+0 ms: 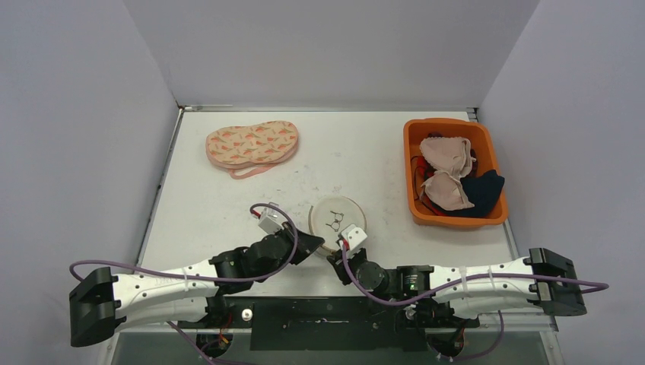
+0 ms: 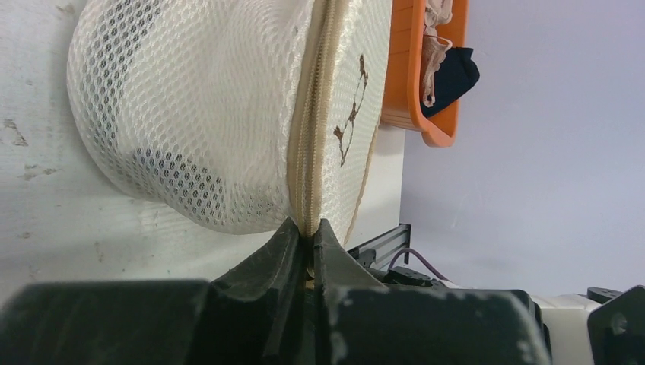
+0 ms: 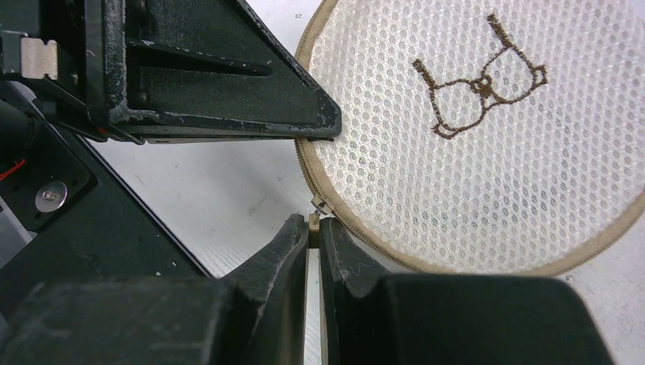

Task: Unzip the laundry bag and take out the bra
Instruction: Unzip the laundry bag at the center of the board.

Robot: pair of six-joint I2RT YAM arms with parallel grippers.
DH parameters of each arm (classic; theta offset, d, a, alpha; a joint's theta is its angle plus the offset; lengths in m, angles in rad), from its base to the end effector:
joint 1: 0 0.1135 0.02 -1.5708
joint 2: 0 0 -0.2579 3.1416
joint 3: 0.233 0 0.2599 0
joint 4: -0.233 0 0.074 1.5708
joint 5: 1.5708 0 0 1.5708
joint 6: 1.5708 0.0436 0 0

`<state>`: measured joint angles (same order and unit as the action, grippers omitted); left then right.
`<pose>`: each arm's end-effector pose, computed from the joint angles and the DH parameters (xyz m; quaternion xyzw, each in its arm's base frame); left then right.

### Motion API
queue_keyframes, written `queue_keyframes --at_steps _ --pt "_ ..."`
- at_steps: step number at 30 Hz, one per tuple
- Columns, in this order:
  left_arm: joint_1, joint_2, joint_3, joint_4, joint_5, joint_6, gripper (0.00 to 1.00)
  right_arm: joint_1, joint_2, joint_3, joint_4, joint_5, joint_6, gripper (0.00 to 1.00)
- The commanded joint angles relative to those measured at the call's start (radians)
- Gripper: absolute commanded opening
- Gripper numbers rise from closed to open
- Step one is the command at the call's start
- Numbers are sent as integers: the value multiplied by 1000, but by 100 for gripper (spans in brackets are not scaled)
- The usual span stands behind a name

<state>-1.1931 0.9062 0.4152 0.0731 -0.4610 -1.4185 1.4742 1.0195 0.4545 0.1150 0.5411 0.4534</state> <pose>0.0975 -0.1932 0.2043 -0.2155 0.7970 -0.4619 0.3238 0.0446 0.2277 0.2000 -0.2748 0.7816 0.2916 0.4781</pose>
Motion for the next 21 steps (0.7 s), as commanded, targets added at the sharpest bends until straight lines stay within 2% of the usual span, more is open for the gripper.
queue_keyframes --at_steps 1,10,16,21 --pt "19 -38 19 -9 -34 -1 0 8 -18 47 -11 41 -11 5" --pt "70 -108 -1 -33 18 46 0 7 -97 46 -154 154 -2 5" --pt "162 -115 -11 -23 222 130 0 6 -159 47 -215 166 -8 5" --pt "345 -115 5 -38 504 286 0 12 -178 25 -182 115 -15 5"
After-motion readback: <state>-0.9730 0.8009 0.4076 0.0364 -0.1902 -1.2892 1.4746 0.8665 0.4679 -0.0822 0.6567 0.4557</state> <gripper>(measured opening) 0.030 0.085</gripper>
